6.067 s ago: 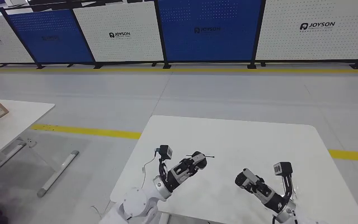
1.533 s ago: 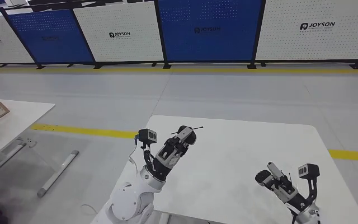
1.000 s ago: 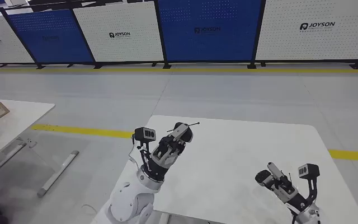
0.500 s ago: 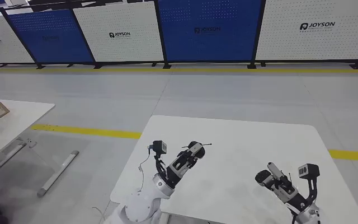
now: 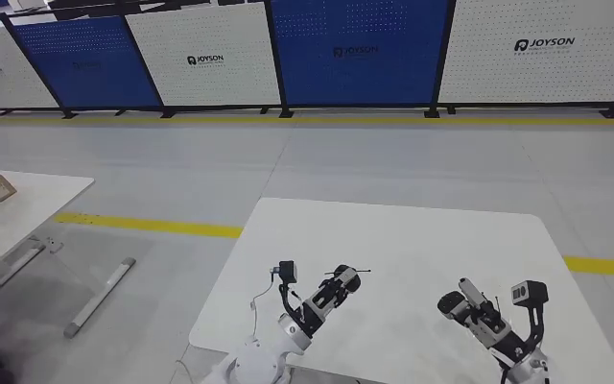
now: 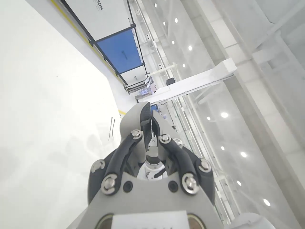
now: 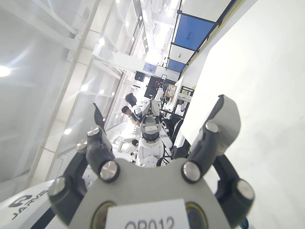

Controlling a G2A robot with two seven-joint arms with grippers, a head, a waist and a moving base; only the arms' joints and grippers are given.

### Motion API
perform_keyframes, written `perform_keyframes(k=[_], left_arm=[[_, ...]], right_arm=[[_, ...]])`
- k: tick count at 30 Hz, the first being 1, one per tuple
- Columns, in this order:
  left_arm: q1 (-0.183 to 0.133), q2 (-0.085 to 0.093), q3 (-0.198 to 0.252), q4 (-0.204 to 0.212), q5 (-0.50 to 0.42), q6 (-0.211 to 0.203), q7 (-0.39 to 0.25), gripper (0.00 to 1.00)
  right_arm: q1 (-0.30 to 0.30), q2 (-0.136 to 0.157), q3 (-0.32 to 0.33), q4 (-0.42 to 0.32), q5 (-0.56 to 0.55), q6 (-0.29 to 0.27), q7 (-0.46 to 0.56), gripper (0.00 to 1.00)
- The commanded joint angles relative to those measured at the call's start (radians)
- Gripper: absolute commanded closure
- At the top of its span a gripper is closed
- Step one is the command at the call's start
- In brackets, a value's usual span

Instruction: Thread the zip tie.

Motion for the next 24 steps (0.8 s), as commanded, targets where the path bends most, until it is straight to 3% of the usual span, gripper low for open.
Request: perform_keyframes(k=[1, 6, 7, 15, 24], left_arm=[[0.0, 0.0, 0.0, 0.0, 0.001, 0.0, 0.0, 1.0], [-0.013, -0.001, 0.022, 0.019, 0.063, 0.03, -0.006, 1.0], [-0.024, -0.001, 0.026, 0.032, 0.069, 0.048, -0.034, 1.0], [-0.052, 0.0, 0.045, 0.113, 0.176, 0.093, -0.045, 1.0], [-0.054, 0.0, 0.047, 0.117, 0.175, 0.095, -0.05, 1.0]], right_arm=[[0.0, 0.0, 0.0, 0.0, 0.0, 0.0, 0.0, 0.0], [0.0, 0.0, 0.0, 0.0, 0.0, 0.0, 0.0, 0.0], [0.0, 0.0, 0.0, 0.0, 0.0, 0.0, 0.0, 0.0], [0.0, 0.0, 0.0, 0.0, 0.0, 0.0, 0.0, 0.0], [0.0, 0.0, 0.0, 0.0, 0.0, 0.0, 0.0, 0.0]])
